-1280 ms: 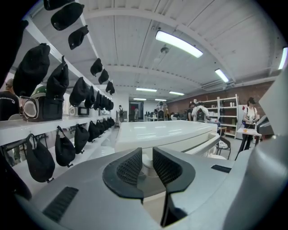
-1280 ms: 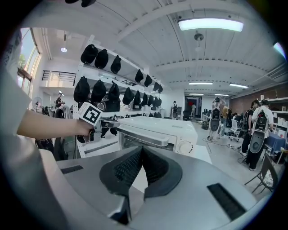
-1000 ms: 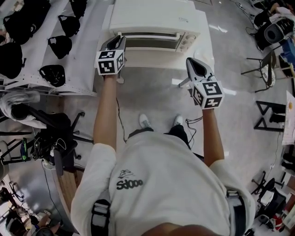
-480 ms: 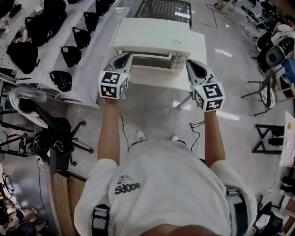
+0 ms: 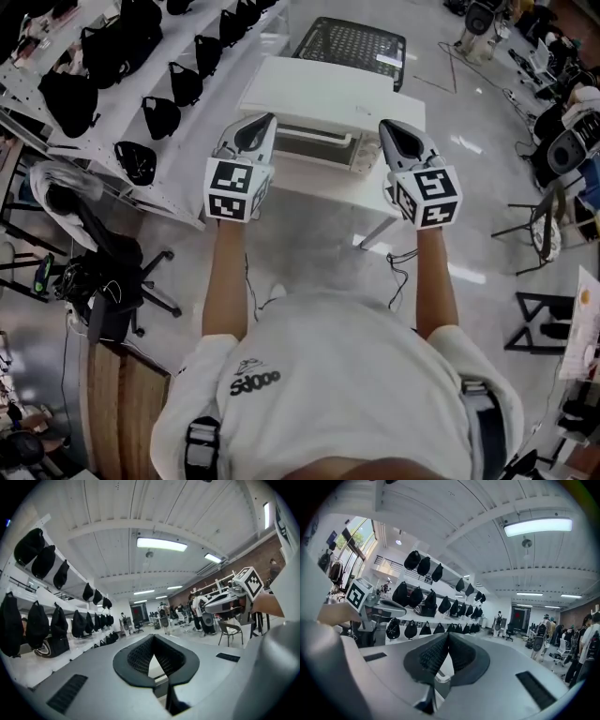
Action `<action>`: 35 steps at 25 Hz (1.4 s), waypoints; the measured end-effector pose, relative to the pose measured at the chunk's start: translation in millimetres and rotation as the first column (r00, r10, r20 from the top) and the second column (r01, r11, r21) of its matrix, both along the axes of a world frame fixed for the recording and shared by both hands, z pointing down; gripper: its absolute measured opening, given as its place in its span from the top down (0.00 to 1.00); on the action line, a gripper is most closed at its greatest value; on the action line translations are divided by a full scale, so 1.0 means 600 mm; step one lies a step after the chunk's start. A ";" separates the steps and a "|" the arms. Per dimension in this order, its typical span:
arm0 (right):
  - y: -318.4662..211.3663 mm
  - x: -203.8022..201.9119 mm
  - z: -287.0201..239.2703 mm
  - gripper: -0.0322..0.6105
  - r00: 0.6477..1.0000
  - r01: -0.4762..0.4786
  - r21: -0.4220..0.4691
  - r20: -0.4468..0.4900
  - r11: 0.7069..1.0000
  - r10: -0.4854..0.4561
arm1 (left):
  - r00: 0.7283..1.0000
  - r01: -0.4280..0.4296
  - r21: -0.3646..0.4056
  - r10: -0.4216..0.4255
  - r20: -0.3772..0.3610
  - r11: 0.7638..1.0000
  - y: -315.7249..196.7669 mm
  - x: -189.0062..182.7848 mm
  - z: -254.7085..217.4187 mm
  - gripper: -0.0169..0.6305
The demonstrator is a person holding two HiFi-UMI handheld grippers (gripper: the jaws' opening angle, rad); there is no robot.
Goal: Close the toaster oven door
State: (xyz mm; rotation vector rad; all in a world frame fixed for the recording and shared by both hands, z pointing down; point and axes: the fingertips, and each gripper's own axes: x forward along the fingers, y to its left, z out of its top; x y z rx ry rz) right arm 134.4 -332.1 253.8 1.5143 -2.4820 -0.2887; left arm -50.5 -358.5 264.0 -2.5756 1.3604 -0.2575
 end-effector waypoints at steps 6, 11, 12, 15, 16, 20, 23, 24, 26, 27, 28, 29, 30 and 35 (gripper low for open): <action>0.014 -0.019 -0.028 0.94 0.998 0.059 0.053 -0.023 0.997 -0.058 | 1.000 0.014 0.072 -0.013 -0.014 0.997 0.044 -0.004 -0.048 0.95; 0.012 -0.033 -0.028 0.94 0.996 0.080 0.059 -0.042 0.995 -0.078 | 1.000 0.025 0.110 -0.023 -0.020 0.994 0.062 -0.013 -0.070 0.95; 0.012 -0.035 -0.028 0.94 0.996 0.084 0.059 -0.043 0.995 -0.081 | 1.000 0.024 0.116 -0.022 -0.017 0.993 0.065 -0.013 -0.072 0.95; 0.012 -0.041 -0.025 0.94 0.995 0.095 0.055 -0.045 0.994 -0.092 | 1.000 0.019 0.115 -0.018 -0.012 0.993 0.068 -0.012 -0.068 0.95; 0.012 -0.043 -0.024 0.94 0.994 0.099 0.054 -0.048 0.994 -0.097 | 1.000 0.018 0.110 -0.017 -0.010 0.994 0.069 -0.012 -0.065 0.95; 0.015 -0.055 -0.020 0.94 0.992 0.115 0.052 -0.061 0.992 -0.112 | 1.000 0.012 0.098 -0.012 -0.003 0.995 0.071 -0.013 -0.057 0.95; 0.014 -0.061 -0.016 0.94 0.991 0.120 0.050 -0.066 0.992 -0.117 | 1.000 0.007 0.091 -0.007 -0.003 0.996 0.071 -0.014 -0.051 0.95; 0.015 -0.062 -0.015 0.94 0.991 0.121 0.049 -0.067 0.991 -0.118 | 1.000 0.003 0.088 -0.003 -0.003 0.996 0.072 -0.013 -0.049 0.95; 0.017 -0.064 -0.013 0.94 0.991 0.122 0.049 -0.069 0.991 -0.119 | 1.000 -0.004 0.085 0.004 -0.002 0.996 0.074 -0.012 -0.047 0.95; 0.018 -0.066 -0.013 0.94 0.990 0.123 0.049 -0.070 0.991 -0.119 | 1.000 -0.006 0.084 0.007 -0.001 0.996 0.075 -0.011 -0.045 0.95; 0.019 -0.067 -0.011 0.94 0.990 0.123 0.048 -0.071 0.991 -0.119 | 1.000 -0.009 0.082 0.009 0.000 0.997 0.075 -0.012 -0.043 0.95; 0.020 -0.067 -0.010 0.94 0.990 0.123 0.047 -0.072 0.991 -0.120 | 1.000 -0.012 0.081 0.012 0.000 0.997 0.075 -0.012 -0.042 0.95; 0.020 -0.068 -0.009 0.94 0.990 0.123 0.046 -0.073 0.991 -0.120 | 1.000 -0.014 0.081 0.014 0.000 0.997 0.075 -0.011 -0.041 0.95; 0.017 -0.069 -0.004 0.94 0.989 0.125 0.044 -0.080 0.991 -0.121 | 1.000 -0.026 0.082 0.026 0.001 0.996 0.072 -0.007 -0.041 0.95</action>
